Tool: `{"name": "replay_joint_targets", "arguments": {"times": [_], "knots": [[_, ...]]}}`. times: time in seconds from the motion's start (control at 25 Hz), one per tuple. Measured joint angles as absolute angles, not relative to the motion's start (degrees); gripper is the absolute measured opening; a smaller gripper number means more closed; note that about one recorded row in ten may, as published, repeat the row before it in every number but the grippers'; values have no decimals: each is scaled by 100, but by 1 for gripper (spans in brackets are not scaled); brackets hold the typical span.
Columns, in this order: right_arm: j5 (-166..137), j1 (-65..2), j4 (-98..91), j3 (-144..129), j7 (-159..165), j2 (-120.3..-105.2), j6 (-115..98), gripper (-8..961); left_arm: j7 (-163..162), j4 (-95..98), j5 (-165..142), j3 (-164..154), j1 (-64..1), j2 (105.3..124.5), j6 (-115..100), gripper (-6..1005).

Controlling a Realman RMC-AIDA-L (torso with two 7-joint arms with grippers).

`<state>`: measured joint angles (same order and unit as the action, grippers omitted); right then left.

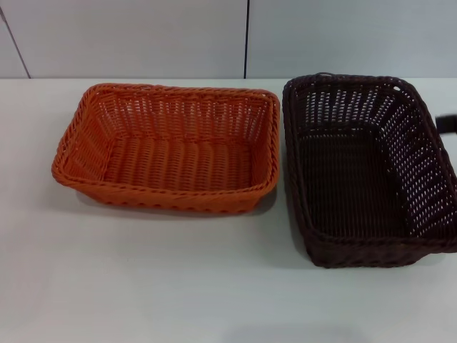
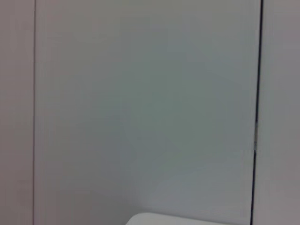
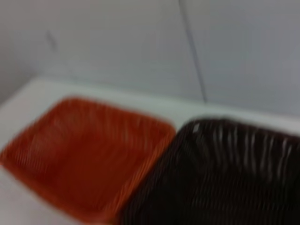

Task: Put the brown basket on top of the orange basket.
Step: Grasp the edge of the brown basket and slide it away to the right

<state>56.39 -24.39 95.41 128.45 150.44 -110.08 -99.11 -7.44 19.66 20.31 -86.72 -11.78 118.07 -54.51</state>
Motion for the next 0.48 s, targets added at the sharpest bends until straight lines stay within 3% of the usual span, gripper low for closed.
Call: {"name": "replay_joint_targets", "arguments": {"times": [0.12, 0.48], "knots": [[4980, -3051, 9399, 12795, 15315, -10889, -10818, 815, -747, 1872, 2033, -8589, -1273, 11800, -5370, 813], [3974, -3884, 9263, 12140, 15067, -10867, -12006, 814, -747, 1857, 2030, -8436, -1294, 11788, -5252, 813]]}}
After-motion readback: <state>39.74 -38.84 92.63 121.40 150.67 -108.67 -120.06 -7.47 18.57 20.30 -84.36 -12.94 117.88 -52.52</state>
